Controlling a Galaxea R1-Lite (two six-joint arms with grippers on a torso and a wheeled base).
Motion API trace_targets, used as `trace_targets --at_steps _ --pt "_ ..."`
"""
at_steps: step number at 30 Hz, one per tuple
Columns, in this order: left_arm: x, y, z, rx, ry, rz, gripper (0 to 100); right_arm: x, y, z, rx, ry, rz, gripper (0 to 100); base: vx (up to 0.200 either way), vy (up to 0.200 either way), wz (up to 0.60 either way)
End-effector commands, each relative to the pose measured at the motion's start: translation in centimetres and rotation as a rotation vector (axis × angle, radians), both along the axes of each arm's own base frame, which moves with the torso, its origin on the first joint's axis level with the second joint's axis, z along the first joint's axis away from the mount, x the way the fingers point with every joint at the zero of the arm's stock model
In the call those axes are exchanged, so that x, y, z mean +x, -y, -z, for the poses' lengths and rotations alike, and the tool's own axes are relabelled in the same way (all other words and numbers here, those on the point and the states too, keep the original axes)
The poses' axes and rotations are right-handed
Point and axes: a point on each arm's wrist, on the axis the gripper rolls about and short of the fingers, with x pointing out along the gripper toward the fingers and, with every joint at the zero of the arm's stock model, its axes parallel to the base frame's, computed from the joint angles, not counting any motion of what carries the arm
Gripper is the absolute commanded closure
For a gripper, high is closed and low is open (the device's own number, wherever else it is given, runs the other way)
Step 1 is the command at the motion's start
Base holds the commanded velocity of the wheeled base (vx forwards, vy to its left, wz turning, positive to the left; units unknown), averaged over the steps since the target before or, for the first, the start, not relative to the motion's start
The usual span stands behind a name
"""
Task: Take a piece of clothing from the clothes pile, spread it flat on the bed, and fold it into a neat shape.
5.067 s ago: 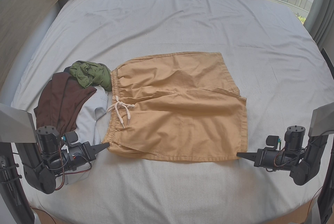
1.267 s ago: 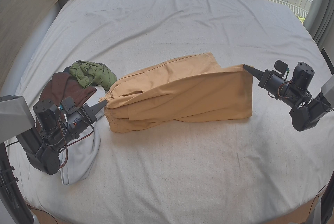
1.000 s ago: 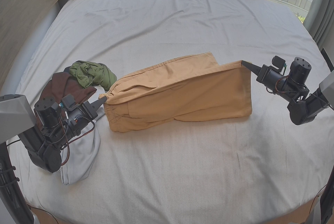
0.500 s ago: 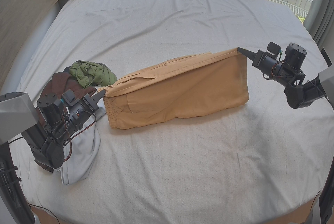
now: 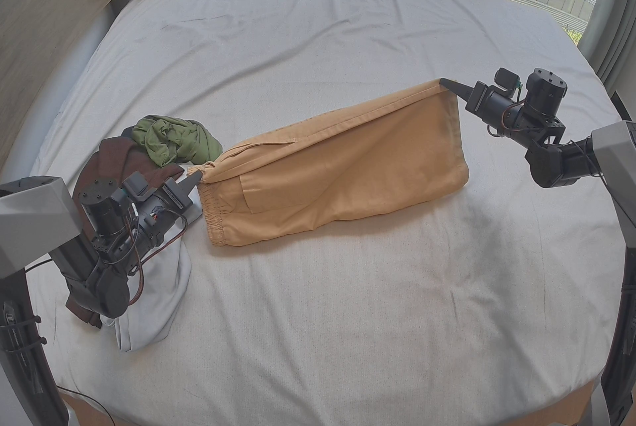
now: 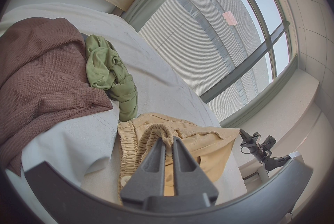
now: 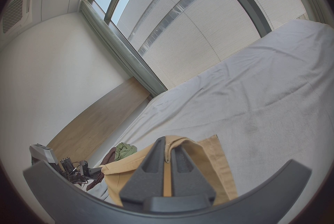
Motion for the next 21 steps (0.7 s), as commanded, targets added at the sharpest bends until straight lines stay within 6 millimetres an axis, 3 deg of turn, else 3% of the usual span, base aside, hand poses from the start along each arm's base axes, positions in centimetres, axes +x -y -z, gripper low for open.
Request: trace_targets --at_steps 1,11,20,21 --pt "0.7 0.3 0.8 0.000 -0.010 -0.008 100 1.3 -0.3 -0.1 0.001 0.014 -0.002 100 0.000 0.000 0.00" --pt "1.2 0.0 0.9 -0.006 -0.004 -0.020 100 2.9 -0.6 1.6 -0.001 -0.003 0.001 100 0.000 0.000 0.00" --pt "1.4 -0.2 0.8 -0.006 0.004 -0.024 100 4.3 -0.8 1.8 0.005 0.028 0.016 100 0.000 0.000 0.00" --pt "1.4 -0.2 0.9 -0.006 0.002 -0.026 100 4.4 -1.0 1.8 0.006 0.020 0.019 0 0.000 0.000 0.00"
